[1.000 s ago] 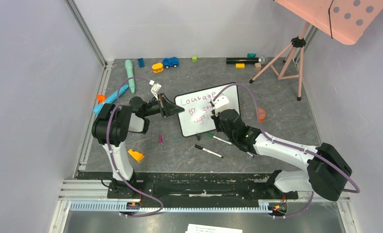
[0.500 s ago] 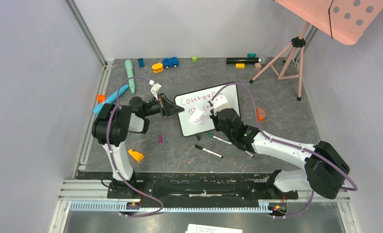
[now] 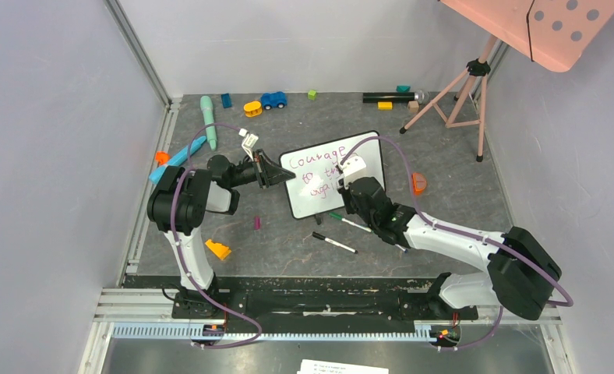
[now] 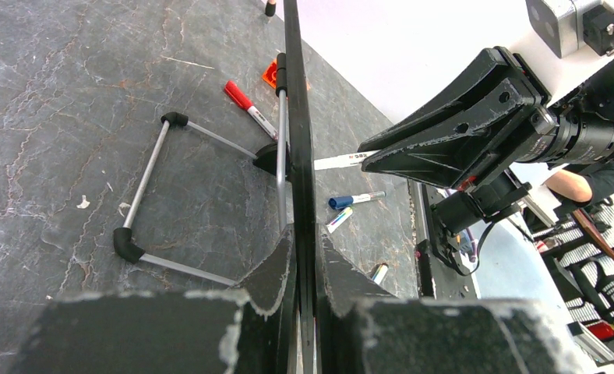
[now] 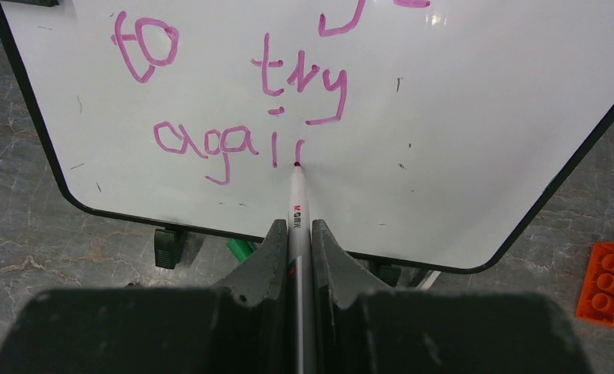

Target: Write a sentence on the whiteboard

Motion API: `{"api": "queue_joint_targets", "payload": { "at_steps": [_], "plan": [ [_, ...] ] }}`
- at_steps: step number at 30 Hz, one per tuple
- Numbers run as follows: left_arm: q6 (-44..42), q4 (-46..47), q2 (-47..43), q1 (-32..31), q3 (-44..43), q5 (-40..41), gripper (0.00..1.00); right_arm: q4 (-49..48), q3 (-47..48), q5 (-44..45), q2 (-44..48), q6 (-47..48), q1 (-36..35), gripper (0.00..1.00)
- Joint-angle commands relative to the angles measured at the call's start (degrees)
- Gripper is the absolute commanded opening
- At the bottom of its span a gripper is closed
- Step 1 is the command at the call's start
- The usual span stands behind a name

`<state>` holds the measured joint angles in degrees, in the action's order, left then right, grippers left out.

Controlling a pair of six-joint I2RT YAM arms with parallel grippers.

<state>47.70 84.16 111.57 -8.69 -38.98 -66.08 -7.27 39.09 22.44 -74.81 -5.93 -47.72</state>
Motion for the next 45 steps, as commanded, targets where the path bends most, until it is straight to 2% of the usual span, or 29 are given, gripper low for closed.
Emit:
{"api": "queue_joint_targets", "payload": {
  "at_steps": [1,12,13,14,15,45],
  "plan": [
    [0.72,5.05,-3.21,-0.19,-0.22,-2.09,0.02,-0.77,-0.10,0.18,0.38,-0.26,0.40,0.00],
    [0.73,5.05,-3.11,-0.19,-0.22,-2.06,0.02,-0.29,3.25,1.16,-0.74,0.86,0.62,0.00],
    [0.77,5.05,-3.11,-0.19,-0.26,2.23,0.02,-0.29,3.35,1.14,-0.79,0.94,0.57,0.00],
    [0.73,5.04,-3.11,-0.19,-0.22,-1.90,0.02,-0.28,3.44,1.15,-0.74,0.93,0.61,0.00],
    [0.77,5.05,-3.11,-0.19,-0.23,-2.03,0.02,-0.25,3.52,1.18,-0.70,1.08,0.62,0.00],
    [0.81,5.06,-3.10,-0.19,-0.38,-2.04,0.02,0.69,4.00,2.21,-0.01,1.90,2.26,0.00]
  ]
}}
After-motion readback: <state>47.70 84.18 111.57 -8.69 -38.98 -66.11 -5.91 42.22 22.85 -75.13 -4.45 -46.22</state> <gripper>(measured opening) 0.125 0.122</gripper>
